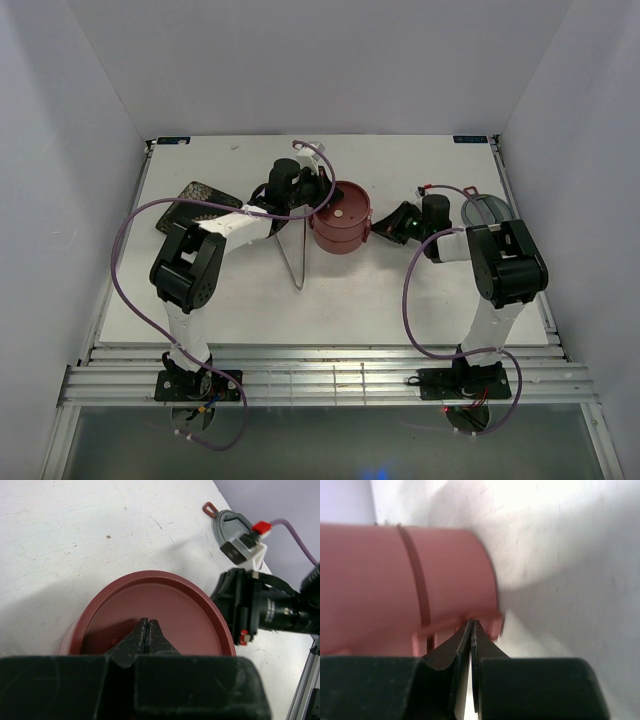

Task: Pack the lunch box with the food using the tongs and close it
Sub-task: Close the fastener on the packing box.

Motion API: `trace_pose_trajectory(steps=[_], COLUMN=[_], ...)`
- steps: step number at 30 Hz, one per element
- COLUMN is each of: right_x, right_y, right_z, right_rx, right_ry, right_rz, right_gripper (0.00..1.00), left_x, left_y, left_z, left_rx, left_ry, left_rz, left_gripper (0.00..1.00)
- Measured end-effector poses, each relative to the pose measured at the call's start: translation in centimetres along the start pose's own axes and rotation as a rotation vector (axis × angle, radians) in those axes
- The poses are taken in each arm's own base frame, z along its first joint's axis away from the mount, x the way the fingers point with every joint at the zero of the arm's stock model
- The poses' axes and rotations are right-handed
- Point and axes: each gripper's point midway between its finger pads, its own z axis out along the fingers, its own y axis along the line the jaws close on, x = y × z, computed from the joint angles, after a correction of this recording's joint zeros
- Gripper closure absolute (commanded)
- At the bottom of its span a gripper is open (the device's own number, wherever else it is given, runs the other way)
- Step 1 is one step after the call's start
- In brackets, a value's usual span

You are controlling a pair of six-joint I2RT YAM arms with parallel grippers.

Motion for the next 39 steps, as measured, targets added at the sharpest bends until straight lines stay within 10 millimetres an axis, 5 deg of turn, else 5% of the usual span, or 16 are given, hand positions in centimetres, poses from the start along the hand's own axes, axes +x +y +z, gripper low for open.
trace_pose_trajectory(steps=[8, 19, 27, 33, 39], right_x=[-1.6, -1.4, -1.9, -0.2, 0.0], right_y=[0.4, -2.1, -1.0, 0.8, 0.6], right_z=[2.0, 0.1, -1.1, 0.3, 0.8], right_rx=[0.021, 0.167, 0.174, 0.180, 0.202], right_ry=[-0.021, 0.001, -0.023, 0.018, 0.025], right_rz=[-0.052, -0.120, -0.167, -0.216, -0.219], right_gripper=[0.92, 0.92, 0.92, 0.92, 0.92], left_x=[-0.1, -0.1, -0.1, -0.1, -0.2], left_y=[0.0, 0.0, 0.0, 0.0, 0.2], left_z=[0.1, 0.2, 0.2, 0.2, 0.2], left_rx=[0.001, 0.004, 0.005, 0.004, -0.002], left_ry=[-0.001, 0.000, 0.000, -0.001, -0.004], left_rz=[0.000, 0.001, 0.000, 0.001, 0.000], left_gripper=[1.00, 1.00, 1.00, 1.00, 1.00])
